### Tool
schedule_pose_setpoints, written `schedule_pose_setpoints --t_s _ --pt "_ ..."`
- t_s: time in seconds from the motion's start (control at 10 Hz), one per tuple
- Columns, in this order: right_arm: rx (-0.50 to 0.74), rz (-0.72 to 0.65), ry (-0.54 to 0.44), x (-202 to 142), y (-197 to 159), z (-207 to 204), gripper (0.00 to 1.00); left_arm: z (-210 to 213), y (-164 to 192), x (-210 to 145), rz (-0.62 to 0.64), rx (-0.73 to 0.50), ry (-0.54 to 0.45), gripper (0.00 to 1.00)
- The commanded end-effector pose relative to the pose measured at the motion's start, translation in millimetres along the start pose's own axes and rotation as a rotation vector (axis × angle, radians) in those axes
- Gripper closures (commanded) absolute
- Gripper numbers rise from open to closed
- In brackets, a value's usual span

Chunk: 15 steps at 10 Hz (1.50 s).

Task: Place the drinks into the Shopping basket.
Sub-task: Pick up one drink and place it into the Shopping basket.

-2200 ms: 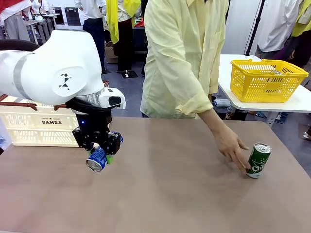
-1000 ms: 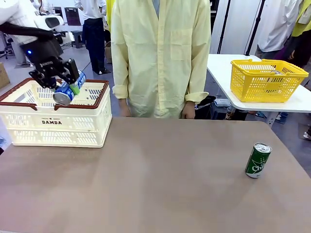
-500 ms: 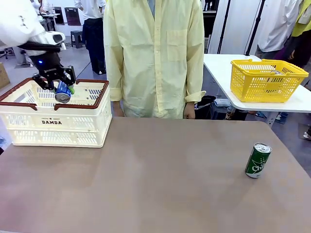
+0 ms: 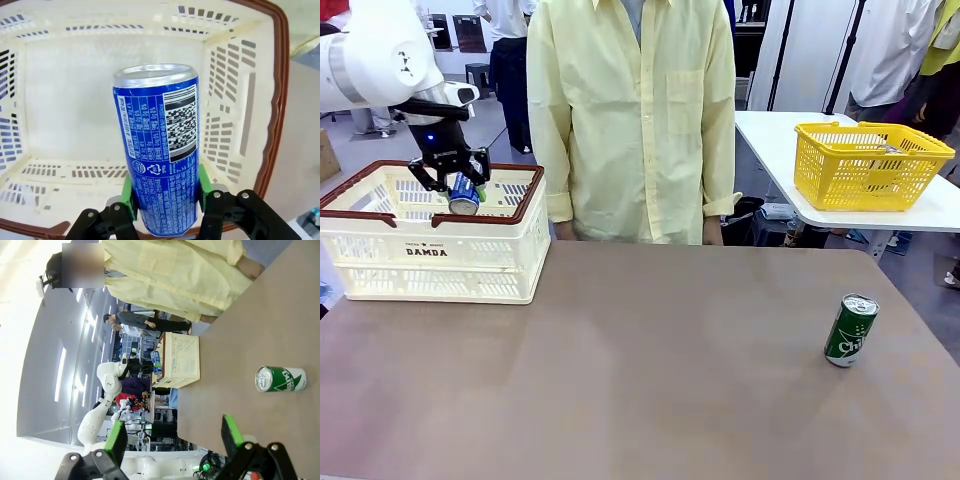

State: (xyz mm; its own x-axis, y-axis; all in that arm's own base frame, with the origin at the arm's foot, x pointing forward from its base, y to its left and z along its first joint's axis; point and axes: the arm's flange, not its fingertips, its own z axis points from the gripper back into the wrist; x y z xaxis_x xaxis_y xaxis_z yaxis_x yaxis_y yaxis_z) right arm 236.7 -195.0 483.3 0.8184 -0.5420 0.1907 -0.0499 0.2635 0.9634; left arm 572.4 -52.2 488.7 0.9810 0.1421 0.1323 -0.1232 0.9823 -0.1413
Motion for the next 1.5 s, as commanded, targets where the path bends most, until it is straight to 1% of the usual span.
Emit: schedule_pose_setpoints --t_s 0.0,0.1,0.3,0.5,0.7,0.9,1.1,1.2,1.3,1.4 --pt "0.024 0.018 -0.011 2.1 1.8 -1.7 0.0 9.8 2.0 -6.6 -0.007 -0.004 -0.037 1.0" --pt "0.024 0.018 -0.011 2.1 1.8 -1.7 0.0 0.0 0.0 0.0 0.0 0.0 0.0 1.0" --pt "0.024 0.018 -0.011 2.1 1.8 -1.7 0.0 -32.3 -6.0 1.9 -0.051 0.044 -0.047 1.0" --pt "0.024 0.018 -0.011 2.1 1.8 -1.7 0.0 -58.9 -7.1 -1.6 -0.079 0.065 -0.045 1.0" --pt "0.024 0.018 -0.011 2.1 1.8 -1.7 0.0 -84.4 -6.5 -2.8 -0.088 0.079 0.017 1.0" --pt "0.024 0.018 -0.011 2.1 1.8 -1.7 0.0 -100.3 -4.8 -2.4 -0.09 0.094 0.078 1.0" --pt "0.024 0.018 -0.011 2.1 1.8 -1.7 0.0 -110.5 -5.4 0.9 -0.091 0.093 0.098 1.0" --pt "0.024 0.018 -0.011 2.1 1.8 -1.7 0.0 -111.6 -5.6 2.0 -0.089 0.084 0.095 0.86" --pt "0.024 0.018 -0.011 2.1 1.8 -1.7 0.0 -111.3 -5.9 2.4 -0.079 0.081 0.093 0.27" --pt "0.024 0.018 -0.011 2.1 1.8 -1.7 0.0 -109.6 -6.1 1.8 -0.076 0.076 0.08 0.0"
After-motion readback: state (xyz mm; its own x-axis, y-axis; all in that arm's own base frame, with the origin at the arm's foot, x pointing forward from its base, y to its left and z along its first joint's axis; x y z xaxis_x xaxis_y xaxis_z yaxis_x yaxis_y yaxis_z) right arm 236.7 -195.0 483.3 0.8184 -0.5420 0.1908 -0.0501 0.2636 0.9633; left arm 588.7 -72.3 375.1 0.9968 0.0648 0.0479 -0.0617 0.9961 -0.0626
